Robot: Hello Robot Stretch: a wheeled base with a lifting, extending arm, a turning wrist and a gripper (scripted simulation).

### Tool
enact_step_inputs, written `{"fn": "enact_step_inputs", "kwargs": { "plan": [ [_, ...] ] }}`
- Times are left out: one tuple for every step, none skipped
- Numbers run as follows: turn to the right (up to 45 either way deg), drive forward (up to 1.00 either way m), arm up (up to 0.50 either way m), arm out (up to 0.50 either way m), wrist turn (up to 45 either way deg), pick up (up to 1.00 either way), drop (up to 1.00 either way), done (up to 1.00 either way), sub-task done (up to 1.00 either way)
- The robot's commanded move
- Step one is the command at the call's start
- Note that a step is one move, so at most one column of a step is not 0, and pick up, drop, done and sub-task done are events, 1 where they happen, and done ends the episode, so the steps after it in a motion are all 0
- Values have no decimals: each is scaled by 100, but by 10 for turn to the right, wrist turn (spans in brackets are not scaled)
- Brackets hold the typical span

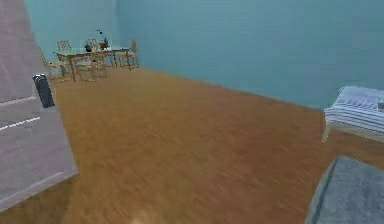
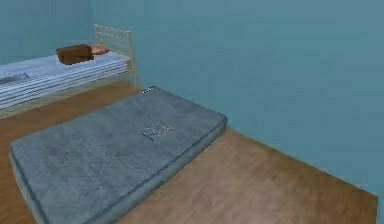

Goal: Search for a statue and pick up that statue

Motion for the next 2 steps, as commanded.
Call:
{"fn": "enact_step_inputs", "kwargs": {
  "plan": [
    [0, 15, 0, 0, 0, 0, 0, 0, 0],
    [-180, 0, 0, 0, 0, 0, 0, 0, 0]
  ]
}}
